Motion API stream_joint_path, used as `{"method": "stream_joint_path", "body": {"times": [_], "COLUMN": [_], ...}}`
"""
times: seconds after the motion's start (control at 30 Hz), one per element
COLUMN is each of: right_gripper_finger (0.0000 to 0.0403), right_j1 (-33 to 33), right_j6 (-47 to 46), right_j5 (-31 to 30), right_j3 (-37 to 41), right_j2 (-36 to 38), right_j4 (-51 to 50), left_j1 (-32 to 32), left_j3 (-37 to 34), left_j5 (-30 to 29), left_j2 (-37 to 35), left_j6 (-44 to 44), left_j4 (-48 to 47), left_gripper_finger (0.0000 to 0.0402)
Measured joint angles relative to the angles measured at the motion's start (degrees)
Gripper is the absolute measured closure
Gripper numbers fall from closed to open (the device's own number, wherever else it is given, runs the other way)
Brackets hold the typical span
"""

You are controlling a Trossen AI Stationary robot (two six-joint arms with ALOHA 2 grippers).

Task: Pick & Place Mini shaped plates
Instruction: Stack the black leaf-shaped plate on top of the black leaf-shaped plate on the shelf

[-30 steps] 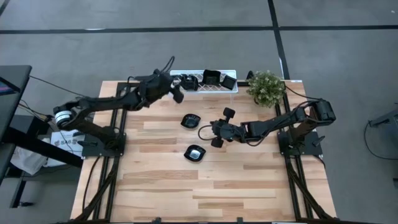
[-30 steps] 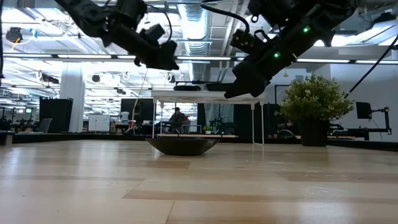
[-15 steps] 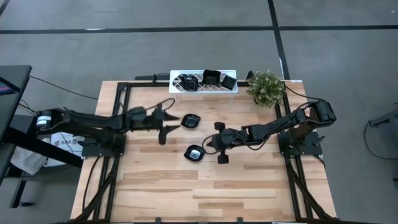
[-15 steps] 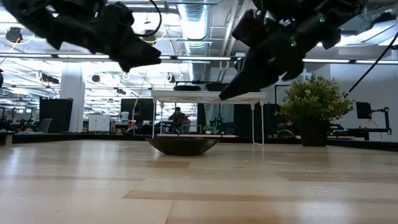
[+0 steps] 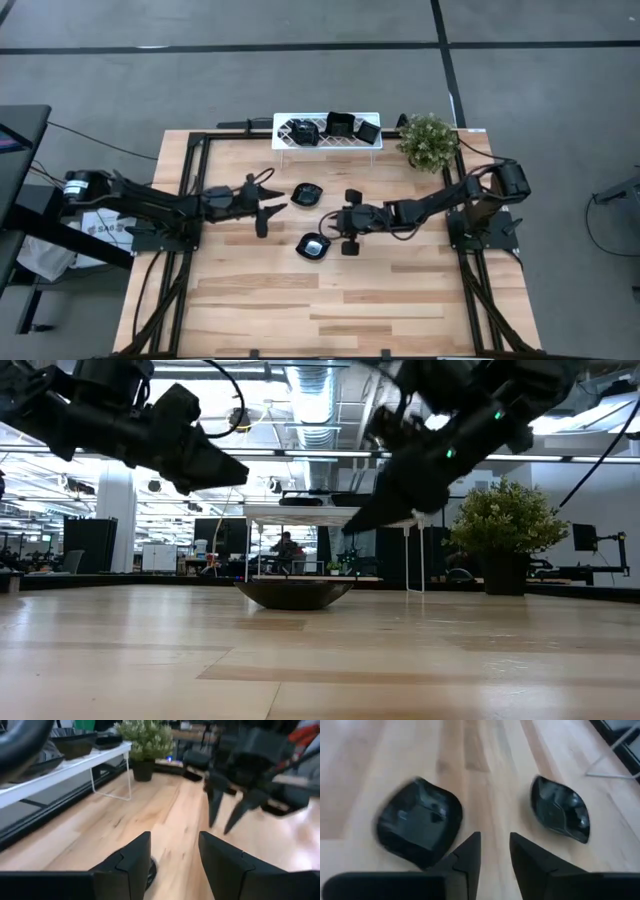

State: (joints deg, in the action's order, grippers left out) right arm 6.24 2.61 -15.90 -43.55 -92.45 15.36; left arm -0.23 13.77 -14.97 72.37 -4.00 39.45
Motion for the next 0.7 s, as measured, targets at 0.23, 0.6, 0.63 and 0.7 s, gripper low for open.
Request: {"method": "stream_joint_path", "body": {"times": [0.23, 0.6, 0.63, 0.7], "right_gripper_finger": [0.0303, 0.0305, 0.0305, 0.0305], "right_j1": [-1.9, -0.5, -0.3, -0.2], "right_j6": [5.2, 7.0, 7.0, 7.0], "right_j5": [0.3, 0.9, 0.9, 0.9], "right_j3": [0.0, 0.0, 0.0, 0.0], "right_j2": [-1.7, -0.9, -0.9, -0.9], "right_j4": [-1.4, -11.5, -12.4, -12.8], "left_j1": [0.0, 0.0, 0.0, 0.1], "left_j3": [2.2, 8.7, 8.8, 9.1], "left_j5": [-4.3, -10.5, -10.7, -10.3], "left_j2": [9.4, 25.4, 25.9, 27.0], "left_j6": [9.2, 22.6, 23.6, 26.0], "left_j4": [-0.4, -0.9, -0.7, -0.7], "left_gripper_finger": [0.0237, 0.0238, 0.0238, 0.0238]}}
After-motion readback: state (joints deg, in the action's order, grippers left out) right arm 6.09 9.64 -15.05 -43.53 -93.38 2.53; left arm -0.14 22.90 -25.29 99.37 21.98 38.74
